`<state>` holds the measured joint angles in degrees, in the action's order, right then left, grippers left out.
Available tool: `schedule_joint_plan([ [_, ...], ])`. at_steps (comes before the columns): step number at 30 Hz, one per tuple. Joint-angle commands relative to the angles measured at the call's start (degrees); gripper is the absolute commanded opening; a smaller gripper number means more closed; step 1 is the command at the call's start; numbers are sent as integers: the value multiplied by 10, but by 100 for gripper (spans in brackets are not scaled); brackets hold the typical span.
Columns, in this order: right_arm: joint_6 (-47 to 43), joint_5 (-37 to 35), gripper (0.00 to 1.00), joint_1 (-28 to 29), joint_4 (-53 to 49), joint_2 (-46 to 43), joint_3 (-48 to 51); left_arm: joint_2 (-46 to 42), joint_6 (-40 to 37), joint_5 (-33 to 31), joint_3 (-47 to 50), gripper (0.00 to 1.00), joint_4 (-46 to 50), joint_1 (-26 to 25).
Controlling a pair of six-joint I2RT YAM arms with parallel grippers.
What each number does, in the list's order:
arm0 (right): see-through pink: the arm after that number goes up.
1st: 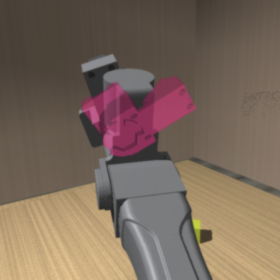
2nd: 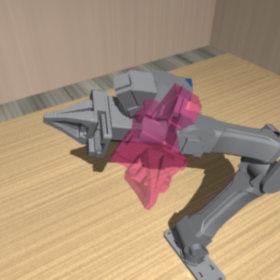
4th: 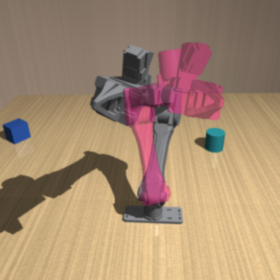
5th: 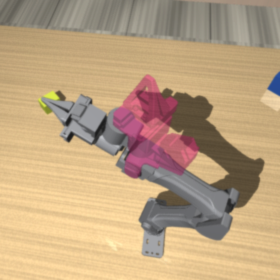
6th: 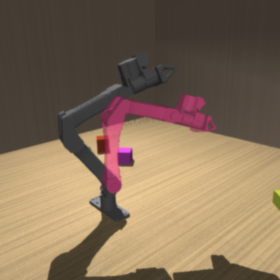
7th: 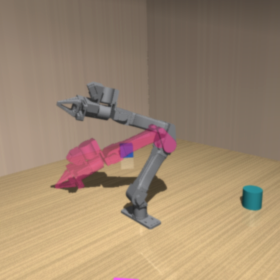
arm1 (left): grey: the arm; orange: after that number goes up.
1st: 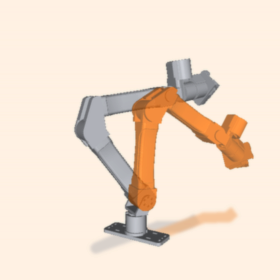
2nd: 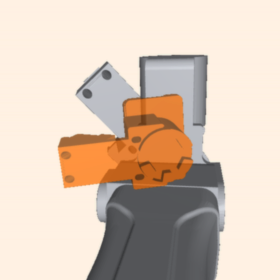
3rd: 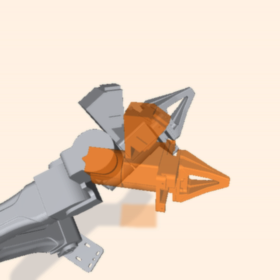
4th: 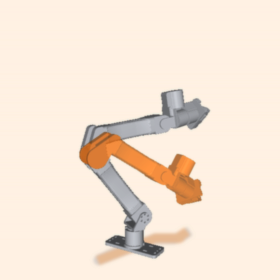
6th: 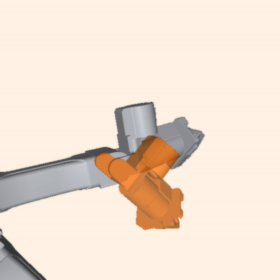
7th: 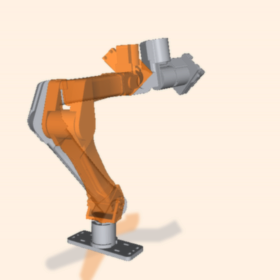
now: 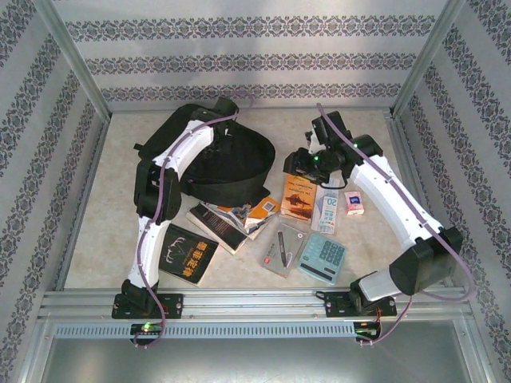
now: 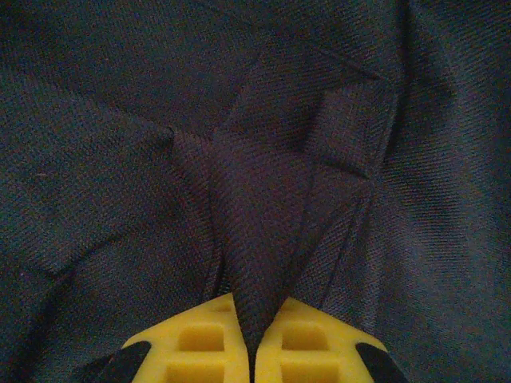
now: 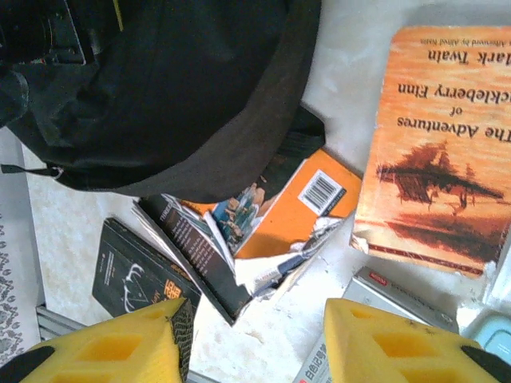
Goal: Pack the student bag
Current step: Pick up the student bag from the top-center of the table.
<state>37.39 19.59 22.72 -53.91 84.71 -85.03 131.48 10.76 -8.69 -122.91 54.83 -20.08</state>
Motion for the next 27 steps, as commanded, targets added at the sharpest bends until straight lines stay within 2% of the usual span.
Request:
schedule_joint_plan([
  [1, -1, -3, 47, 16, -4, 33, -61, -62, 44, 95, 3, 0, -32, 14],
  [3, 0, -5, 47, 21, -14, 66, -104, -84, 53, 134, 25, 0, -44, 20],
  [10, 12, -24, 47, 22, -40, 163, -205, -159, 70, 201, 102, 0, -86, 46],
  [18, 41, -54, 50, 16, -54, 238, -268, -246, 143, 364, 234, 0, -220, 116],
  [23, 66, -28, 42, -7, -27, 252, -264, -257, 129, 385, 239, 0, -211, 123],
  [27, 58, -21, 33, -10, -31, 267, -268, -273, 174, 451, 265, 0, -264, 145],
])
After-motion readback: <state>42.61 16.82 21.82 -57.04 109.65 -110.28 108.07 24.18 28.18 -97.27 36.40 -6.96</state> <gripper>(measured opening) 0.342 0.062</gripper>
